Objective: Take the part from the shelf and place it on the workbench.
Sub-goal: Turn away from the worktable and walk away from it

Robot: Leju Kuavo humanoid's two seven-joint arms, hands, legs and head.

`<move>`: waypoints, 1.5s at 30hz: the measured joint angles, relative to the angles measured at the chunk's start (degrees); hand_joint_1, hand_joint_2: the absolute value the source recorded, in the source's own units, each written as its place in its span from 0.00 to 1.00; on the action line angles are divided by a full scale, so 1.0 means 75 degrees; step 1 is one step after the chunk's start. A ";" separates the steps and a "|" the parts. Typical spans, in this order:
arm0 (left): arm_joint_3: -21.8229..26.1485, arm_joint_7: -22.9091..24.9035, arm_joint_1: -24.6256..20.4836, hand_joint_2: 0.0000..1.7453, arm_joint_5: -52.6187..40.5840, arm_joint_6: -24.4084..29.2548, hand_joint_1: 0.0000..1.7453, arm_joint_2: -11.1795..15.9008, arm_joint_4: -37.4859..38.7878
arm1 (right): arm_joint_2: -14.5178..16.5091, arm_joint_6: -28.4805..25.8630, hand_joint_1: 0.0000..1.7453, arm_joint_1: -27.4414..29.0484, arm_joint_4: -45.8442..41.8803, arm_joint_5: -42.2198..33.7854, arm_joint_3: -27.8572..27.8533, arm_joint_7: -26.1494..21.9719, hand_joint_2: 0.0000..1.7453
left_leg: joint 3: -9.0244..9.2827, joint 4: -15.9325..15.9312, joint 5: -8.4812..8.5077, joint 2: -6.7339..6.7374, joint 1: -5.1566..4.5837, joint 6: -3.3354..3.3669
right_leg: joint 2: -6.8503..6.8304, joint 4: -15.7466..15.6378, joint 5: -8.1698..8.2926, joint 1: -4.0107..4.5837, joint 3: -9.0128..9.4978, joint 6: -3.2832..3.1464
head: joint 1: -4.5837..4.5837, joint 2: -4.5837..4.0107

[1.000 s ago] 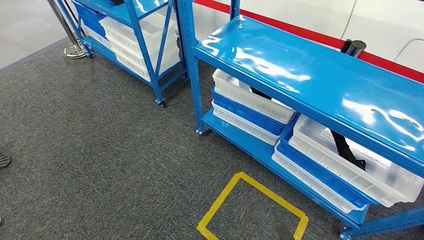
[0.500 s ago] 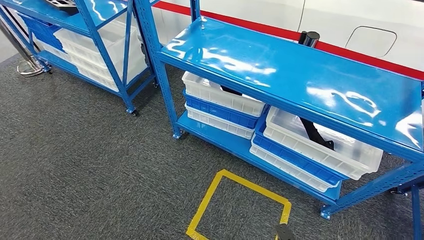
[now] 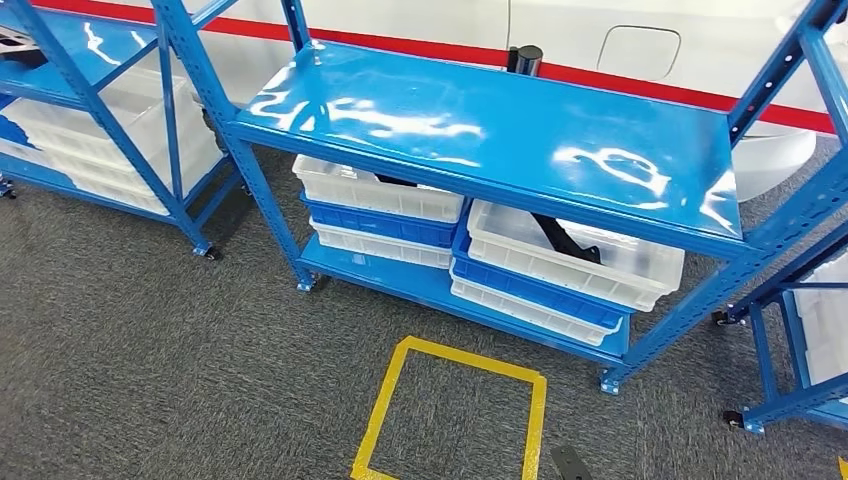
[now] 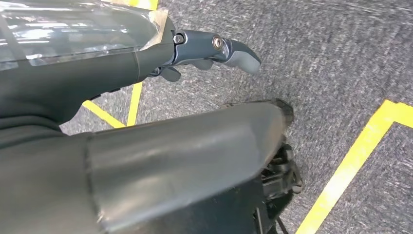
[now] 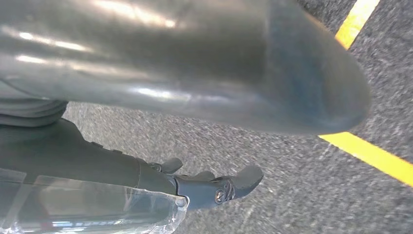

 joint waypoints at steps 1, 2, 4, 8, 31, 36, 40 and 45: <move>0.0000 0.0009 -0.0010 0.00 0.0005 0.0001 0.00 0.0004 -0.0009 | 0.0002 0.0000 0.00 0.0011 0.0001 -0.0002 -0.0001 -0.0001 0.00 | -0.0021 0.0102 -0.0108 -0.0157 0.0032 -0.0042 | 0.0089 -0.0004 0.0011 -0.0019 -0.0004 -0.0063 | -0.0004 0.0000; 0.0000 0.0012 -0.0013 0.00 0.0007 0.0003 0.00 0.0006 -0.0019 | 0.0006 0.0000 0.00 0.0011 0.0001 -0.0004 -0.0001 -0.0001 0.00 | -0.0124 0.0360 -0.0306 -0.0384 0.0057 -0.0075 | 0.0182 -0.0012 0.0025 -0.0042 -0.0001 -0.0124 | -0.0010 0.0000; -0.0004 0.0018 0.0009 0.00 0.0016 0.0002 0.00 0.0005 -0.0025 | 0.0010 0.0000 0.00 -0.0008 0.0001 -0.0014 -0.0001 -0.0002 0.00 | -0.0578 0.1318 -0.0844 -0.0824 0.0077 -0.0089 | 0.0367 -0.0013 0.0050 -0.0035 -0.0030 -0.0212 | -0.0022 0.0000; -0.0023 0.0034 0.0046 0.00 0.0052 0.0000 0.00 0.0004 -0.0027 | 0.0005 0.0000 0.00 0.0005 0.0001 -0.0038 -0.0007 0.0000 0.00 | -0.1040 0.2000 -0.0792 -0.0957 0.0077 -0.0018 | 0.0807 -0.0005 0.0074 0.0029 -0.0042 -0.0260 | -0.0024 0.0000; -0.0026 -0.0031 0.0005 0.00 0.0143 0.0019 0.00 0.0007 -0.0068 | -0.0001 -0.0088 0.00 0.0027 0.0004 0.0042 -0.0007 -0.0089 0.00 | -0.0110 0.0088 0.0000 -0.0147 0.0007 -0.0007 | 0.0025 0.0044 -0.0080 -0.0020 0.0051 -0.0003 | 0.0004 0.0000; -0.0027 -0.0059 0.0029 0.00 0.0193 0.0014 0.00 0.0006 -0.0068 | 0.0033 -0.0159 0.00 -0.0007 0.0004 0.0079 -0.0007 -0.0097 0.00 | -0.0982 0.1957 -0.1019 -0.0891 0.0076 -0.0087 | 0.0261 0.0033 -0.0058 -0.0009 0.0024 -0.0218 | -0.0010 0.0001; -0.0026 -0.0059 0.0041 0.00 0.0212 -0.0001 0.00 0.0006 -0.0066 | 0.0059 -0.0142 0.00 -0.0015 0.0004 0.0082 -0.0007 -0.0025 0.00 | -0.0801 0.1358 -0.0355 -0.0922 0.0075 0.0020 | 0.0436 0.0036 -0.0055 0.0040 0.0057 -0.0232 | -0.0010 0.0001; -0.0028 -0.0058 0.0016 0.00 0.0218 -0.0063 0.00 -0.0010 -0.0066 | 0.0053 -0.0084 0.00 -0.0025 0.0004 0.0084 -0.0007 0.0004 0.00 | -0.0300 0.0150 0.0089 -0.0954 0.0000 0.0014 | 0.0505 0.0066 -0.0084 0.0158 0.0011 -0.0188 | 0.0001 0.0000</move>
